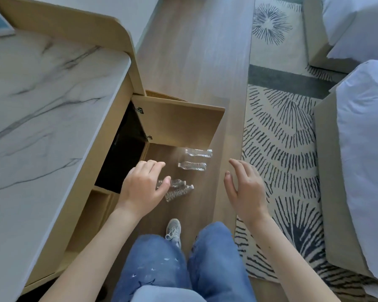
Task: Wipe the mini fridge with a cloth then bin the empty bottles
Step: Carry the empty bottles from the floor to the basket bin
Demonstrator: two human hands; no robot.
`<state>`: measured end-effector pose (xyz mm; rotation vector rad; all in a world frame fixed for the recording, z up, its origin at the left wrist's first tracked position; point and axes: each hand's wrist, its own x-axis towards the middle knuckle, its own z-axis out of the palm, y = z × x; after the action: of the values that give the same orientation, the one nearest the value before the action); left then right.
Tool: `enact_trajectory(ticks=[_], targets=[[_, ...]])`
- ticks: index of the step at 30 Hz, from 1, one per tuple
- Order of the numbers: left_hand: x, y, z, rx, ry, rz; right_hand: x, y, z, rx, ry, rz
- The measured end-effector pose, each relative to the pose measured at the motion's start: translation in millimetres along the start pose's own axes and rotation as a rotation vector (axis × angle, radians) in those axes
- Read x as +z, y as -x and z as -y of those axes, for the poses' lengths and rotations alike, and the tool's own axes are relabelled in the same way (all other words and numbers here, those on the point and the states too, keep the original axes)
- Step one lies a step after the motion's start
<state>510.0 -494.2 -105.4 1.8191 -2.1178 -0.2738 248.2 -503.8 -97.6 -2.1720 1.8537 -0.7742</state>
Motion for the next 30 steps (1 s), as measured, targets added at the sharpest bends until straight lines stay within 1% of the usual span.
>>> enact_trajectory(ticks=[3, 7, 10, 14, 18, 21, 23, 25, 28, 30], targets=[[48.0, -25.0, 22.2, -0.029, 0.012, 0.003, 48.9, -22.8, -28.8, -0.023, -0.017, 0.051], [144.0, -39.8, 61.5, -0.092, 0.008, 0.010, 144.2, -35.0, -78.5, -0.083, -0.019, 0.137], [236.9, -41.8, 98.1, -0.126, -0.003, 0.042, 237.1, -30.4, -123.5, -0.137, -0.031, 0.162], [378.3, -40.9, 161.8, -0.126, -0.024, 0.104, 381.1, -7.7, -194.8, -0.223, -0.026, 0.204], [514.7, -34.2, 227.2, -0.156, -0.020, 0.200, 522.0, 24.7, -267.9, -0.269, 0.006, 0.258], [605.5, -25.8, 270.7, -0.145, -0.034, 0.222, 611.3, 44.1, -319.5, -0.284, 0.032, 0.275], [656.5, -23.3, 294.0, -0.129, -0.034, 0.250, 656.0, 52.2, -349.5, -0.304, 0.050, 0.270], [699.7, -24.4, 312.2, -0.109, -0.044, 0.236, 690.9, 57.0, -373.4, -0.318, 0.071, 0.269], [745.0, -31.7, 327.6, -0.081, -0.045, 0.185, 726.9, 60.3, -398.8, -0.329, 0.088, 0.279], [766.0, -35.9, 336.1, -0.054, -0.062, 0.197, 741.6, 60.6, -407.6, -0.342, 0.094, 0.276]])
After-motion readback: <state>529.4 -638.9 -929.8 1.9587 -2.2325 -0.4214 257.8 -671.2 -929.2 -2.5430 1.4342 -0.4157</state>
